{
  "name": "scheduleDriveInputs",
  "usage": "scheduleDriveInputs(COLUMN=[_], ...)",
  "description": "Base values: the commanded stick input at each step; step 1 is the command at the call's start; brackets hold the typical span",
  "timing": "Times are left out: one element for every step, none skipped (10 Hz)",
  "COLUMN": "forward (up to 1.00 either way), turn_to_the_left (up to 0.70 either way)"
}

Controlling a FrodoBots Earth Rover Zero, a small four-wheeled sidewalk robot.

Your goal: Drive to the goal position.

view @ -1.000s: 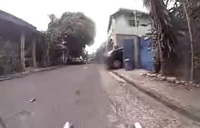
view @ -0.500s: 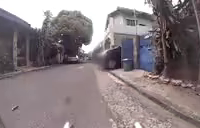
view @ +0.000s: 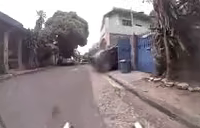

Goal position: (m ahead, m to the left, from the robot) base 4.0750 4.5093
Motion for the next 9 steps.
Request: scheduleDriveInputs(forward=[0.05, 0.05, 0.05, 0.05, 0.05, 0.05, 0.05, 0.05, 0.05], turn_to_the_left=[-0.16, 0.00, 0.00, 0.00, 0.00, 0.00, 0.00, 0.00, 0.00])
